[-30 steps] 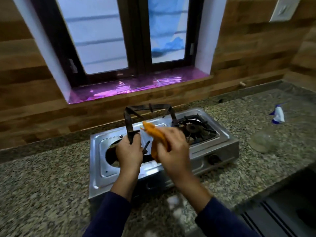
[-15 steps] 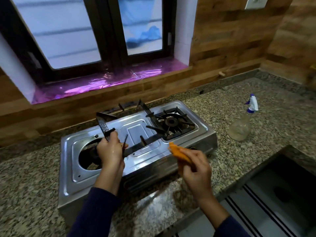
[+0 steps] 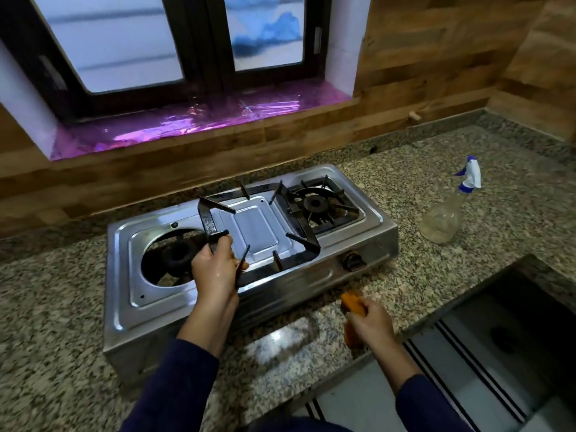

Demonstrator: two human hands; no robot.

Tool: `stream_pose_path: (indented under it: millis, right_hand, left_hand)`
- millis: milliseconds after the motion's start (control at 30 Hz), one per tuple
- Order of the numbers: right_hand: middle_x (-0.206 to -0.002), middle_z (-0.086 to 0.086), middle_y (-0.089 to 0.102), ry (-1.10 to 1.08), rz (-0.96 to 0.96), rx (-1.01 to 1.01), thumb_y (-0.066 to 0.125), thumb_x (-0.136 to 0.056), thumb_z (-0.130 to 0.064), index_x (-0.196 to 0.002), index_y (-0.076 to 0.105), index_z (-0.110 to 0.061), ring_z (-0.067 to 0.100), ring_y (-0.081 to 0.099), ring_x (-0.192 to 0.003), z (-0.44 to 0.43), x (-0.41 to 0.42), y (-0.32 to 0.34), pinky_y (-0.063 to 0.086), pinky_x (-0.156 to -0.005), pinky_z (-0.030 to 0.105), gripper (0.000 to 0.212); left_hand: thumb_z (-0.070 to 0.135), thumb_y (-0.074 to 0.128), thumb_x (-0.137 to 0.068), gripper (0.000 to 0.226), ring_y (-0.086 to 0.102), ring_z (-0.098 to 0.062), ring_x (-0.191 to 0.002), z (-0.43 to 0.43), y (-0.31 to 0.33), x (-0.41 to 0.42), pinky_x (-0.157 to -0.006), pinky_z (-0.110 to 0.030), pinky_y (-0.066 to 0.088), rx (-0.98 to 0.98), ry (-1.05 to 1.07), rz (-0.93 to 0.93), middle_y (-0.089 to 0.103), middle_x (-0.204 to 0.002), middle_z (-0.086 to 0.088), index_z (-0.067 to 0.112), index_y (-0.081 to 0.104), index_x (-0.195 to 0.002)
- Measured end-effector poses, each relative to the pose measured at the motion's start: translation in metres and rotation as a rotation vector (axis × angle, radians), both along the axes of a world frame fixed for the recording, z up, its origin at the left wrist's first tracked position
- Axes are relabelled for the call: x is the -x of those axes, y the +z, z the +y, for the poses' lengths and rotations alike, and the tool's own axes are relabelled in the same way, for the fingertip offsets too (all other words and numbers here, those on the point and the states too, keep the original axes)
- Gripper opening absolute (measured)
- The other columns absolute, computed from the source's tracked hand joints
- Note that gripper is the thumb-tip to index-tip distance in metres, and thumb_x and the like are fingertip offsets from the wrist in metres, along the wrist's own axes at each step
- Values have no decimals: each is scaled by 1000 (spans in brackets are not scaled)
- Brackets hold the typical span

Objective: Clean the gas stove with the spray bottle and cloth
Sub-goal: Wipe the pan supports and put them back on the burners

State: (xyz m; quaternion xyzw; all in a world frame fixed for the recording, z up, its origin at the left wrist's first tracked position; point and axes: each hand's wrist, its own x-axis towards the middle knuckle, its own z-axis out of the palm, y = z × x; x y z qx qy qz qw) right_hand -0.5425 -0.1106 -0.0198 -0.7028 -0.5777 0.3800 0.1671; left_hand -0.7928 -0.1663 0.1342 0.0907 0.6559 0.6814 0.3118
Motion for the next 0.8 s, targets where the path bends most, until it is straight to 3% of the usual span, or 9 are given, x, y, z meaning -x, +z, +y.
stream_pose_path:
  millis: [67, 133, 200, 233, 333, 500, 700, 800]
  right_hand:
    - [-111, 0, 60, 25, -96, -217, 63, -91, -34, -126, 61, -24, 13, 54, -93, -7, 12, 20, 52, -86, 38, 36]
    - [-125, -5, 55, 69, 114, -482, 57, -96, -36, -131, 57, -26, 9, 52, -107, -10, 32, 53, 52, -90, 38, 36]
    - [-126, -8, 53, 226, 334, -612, 56, -98, -35, -132, 56, -28, 8, 52, -115, -8, 56, 86, 51, -91, 27, 35]
    - [-125, -8, 52, 315, 345, -643, 56, -98, -35, -132, 57, -27, 8, 52, -116, -6, 70, 95, 49, -91, 23, 36]
    - [-120, -6, 51, 459, 260, -664, 62, -95, -32, -121, 68, -19, 9, 50, -114, 0, 105, 106, 49, -92, 25, 28]
    - [-114, -4, 57, 507, 211, -655, 64, -94, -20, -107, 74, -10, 10, 55, -106, -4, 143, 101, 48, -91, 22, 19]
    - [-101, -7, 61, 506, 244, -646, 67, -91, -15, -98, 77, -8, 5, 57, -92, -10, 184, 99, 50, -83, 22, 14]
    - [-94, -8, 60, 519, 252, -614, 68, -90, -13, -94, 78, -7, 5, 56, -86, -6, 204, 103, 48, -78, 21, 12]
  left_hand:
    - [14, 57, -94, 24, 38, -18, -54, -3, -3, 1, -52, -31, 47, 11, -11, -17, 33, -63, -2, 14, 46, -73]
    - [15, 56, -94, 22, 41, -19, -56, -7, -6, 3, -56, -35, 48, 17, -20, -25, 35, -64, -2, 14, 49, -73]
    - [14, 56, -95, 21, 40, -17, -54, -11, -8, 5, -52, -31, 48, 24, -17, -18, 35, -64, -1, 14, 49, -75]
    - [13, 55, -95, 20, 40, -16, -53, -13, -8, 7, -50, -29, 48, 27, -13, -19, 34, -63, -1, 14, 49, -76]
    - [13, 55, -95, 16, 38, -14, -50, -19, -10, 14, -46, -25, 48, 45, 2, -4, 33, -64, -4, 11, 49, -81]
    - [16, 56, -96, 13, 50, -18, -57, -37, -13, 41, -46, -23, 49, 75, 31, 75, 54, -77, -13, 10, 60, -85]
    - [21, 57, -96, 24, 55, -17, -54, -54, -11, 81, -47, -20, 46, 132, -38, 134, 53, -55, 0, 13, 56, -74]
    - [28, 56, -97, 14, 60, -19, -64, -60, -8, 105, -49, -25, 41, 206, -104, 162, 64, -69, -2, 14, 58, -95]
